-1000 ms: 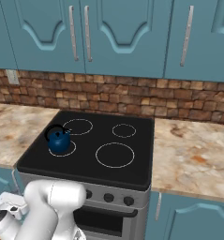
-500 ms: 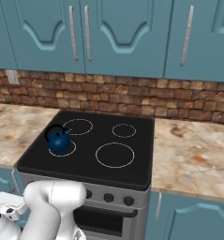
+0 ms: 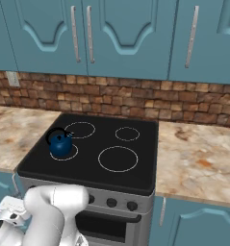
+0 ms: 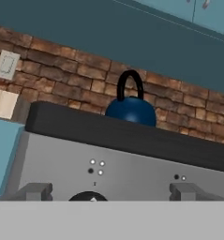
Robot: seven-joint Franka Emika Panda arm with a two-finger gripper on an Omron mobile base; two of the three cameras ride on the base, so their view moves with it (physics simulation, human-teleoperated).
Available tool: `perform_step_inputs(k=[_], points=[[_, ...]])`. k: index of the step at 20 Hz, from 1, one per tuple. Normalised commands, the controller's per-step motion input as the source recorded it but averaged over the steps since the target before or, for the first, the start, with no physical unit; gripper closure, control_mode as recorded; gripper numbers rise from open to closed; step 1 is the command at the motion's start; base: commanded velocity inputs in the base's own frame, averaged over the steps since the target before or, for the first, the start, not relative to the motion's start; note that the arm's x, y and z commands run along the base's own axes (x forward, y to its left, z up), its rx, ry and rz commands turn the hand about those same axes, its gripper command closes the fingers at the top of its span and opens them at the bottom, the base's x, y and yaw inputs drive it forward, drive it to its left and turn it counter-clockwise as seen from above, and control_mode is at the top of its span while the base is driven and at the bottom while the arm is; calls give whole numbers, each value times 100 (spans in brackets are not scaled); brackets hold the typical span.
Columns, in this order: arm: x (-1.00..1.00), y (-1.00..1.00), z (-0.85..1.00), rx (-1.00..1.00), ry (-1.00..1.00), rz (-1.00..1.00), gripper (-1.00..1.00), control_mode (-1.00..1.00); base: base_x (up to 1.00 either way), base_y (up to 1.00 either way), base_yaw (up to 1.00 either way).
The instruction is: Turn on the front left burner of the stove.
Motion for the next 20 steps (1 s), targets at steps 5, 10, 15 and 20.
perform_step_inputs(k=[5,10,15,20], points=[[39,-27,0,9,0,0,-100,-100,0,0,0],[46,-24,-1,10,0,0,-100,-100,0,0,0],[43,-1,-37,3,0,0,-100,-100,0,0,0],[10,38,-82,0,1,4,-100,-100,0,0,0]])
